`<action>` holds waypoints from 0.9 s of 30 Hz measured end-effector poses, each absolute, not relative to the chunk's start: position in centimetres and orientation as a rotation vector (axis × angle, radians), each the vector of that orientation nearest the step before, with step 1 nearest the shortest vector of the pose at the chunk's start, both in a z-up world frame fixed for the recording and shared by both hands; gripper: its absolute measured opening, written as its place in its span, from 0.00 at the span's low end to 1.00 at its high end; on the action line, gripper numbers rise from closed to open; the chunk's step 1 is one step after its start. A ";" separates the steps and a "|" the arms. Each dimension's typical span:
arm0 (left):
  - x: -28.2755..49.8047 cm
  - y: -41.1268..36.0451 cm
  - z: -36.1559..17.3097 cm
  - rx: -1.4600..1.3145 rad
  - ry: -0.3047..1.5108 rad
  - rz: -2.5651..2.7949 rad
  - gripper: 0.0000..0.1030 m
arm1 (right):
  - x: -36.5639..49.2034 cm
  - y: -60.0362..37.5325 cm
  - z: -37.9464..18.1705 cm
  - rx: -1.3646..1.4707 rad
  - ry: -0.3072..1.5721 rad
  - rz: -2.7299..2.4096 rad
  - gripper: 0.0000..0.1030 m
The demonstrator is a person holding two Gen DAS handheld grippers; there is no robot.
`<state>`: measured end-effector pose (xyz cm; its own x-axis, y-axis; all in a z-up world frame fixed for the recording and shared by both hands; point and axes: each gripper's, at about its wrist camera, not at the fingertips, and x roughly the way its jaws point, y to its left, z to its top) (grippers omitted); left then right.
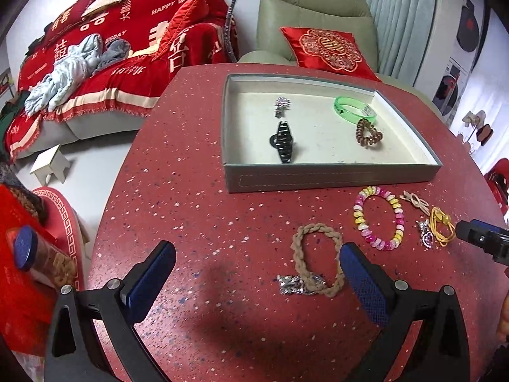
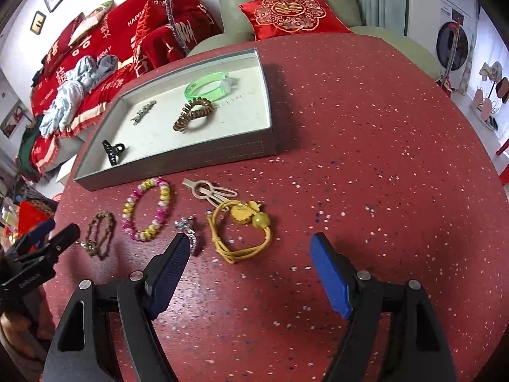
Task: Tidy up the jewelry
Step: 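Move the right tool to the yellow cord keychain while the left tool moves to the braided bracelet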
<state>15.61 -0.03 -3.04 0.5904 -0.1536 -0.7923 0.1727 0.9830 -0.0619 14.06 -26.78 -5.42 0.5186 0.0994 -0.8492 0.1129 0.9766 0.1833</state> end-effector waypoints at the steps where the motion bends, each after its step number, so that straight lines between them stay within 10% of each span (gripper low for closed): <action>1: 15.6 -0.2 -3.0 0.026 0.920 -0.198 1.00 | 14.1 -26.7 -5.6 0.220 1.031 -0.010 0.78; 22: 17.6 -2.1 -4.7 0.074 0.990 -0.252 0.93 | 16.7 -25.2 -7.1 0.022 1.056 -0.020 0.54; 27: 17.5 -2.5 -5.0 0.098 0.995 -0.264 0.80 | 16.5 -24.4 -6.9 -0.007 1.049 0.016 0.29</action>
<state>17.47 -2.47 -5.00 0.5156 -0.1751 -0.8388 0.2645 0.9636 -0.0386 16.53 -24.45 -6.92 0.4982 0.0099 -0.8670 -0.0161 0.9999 0.0021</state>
